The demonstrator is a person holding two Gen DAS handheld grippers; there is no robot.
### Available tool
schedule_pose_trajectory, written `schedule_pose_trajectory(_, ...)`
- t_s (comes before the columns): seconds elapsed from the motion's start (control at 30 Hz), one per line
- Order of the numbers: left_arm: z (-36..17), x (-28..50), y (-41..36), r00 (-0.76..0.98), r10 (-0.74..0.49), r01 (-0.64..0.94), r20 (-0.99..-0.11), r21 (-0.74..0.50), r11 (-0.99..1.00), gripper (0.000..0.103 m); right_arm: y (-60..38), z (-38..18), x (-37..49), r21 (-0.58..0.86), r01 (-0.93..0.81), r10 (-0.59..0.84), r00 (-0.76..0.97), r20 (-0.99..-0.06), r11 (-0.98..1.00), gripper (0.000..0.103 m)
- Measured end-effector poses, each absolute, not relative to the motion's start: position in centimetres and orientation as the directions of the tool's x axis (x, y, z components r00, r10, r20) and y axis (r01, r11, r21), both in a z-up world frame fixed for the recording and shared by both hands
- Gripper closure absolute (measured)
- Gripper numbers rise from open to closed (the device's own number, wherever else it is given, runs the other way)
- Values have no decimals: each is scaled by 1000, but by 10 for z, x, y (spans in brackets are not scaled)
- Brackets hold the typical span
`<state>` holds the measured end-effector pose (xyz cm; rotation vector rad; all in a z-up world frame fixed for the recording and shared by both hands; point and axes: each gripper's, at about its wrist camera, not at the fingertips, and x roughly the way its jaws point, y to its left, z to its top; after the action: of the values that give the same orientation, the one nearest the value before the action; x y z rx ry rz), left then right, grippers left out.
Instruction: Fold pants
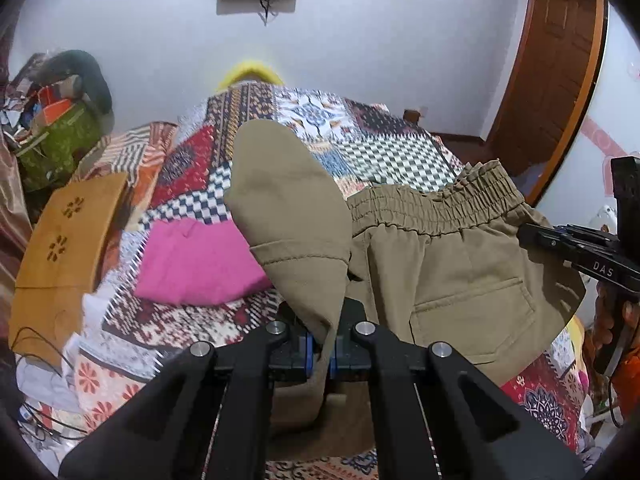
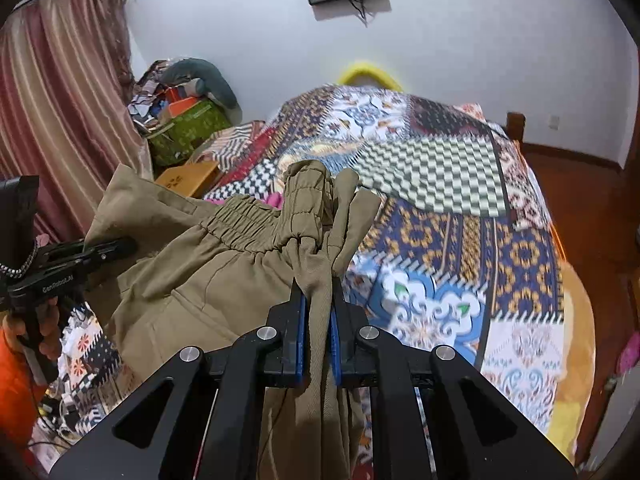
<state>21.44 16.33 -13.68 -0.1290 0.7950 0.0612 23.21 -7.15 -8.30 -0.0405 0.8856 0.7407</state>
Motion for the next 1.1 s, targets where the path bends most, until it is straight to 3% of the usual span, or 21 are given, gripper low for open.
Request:
schedule_pose_trajectory(0.6,-122,245,255,740,91,-228,-667,-121,966,98,18,-74,278,270,-664,635,397,-663,697,94)
schedule_pose_trajectory(1.1,-180,305,344,684,131,-327,-717,-141,935,98,102,-123,322,257,-702,635,348,-690,664,94)
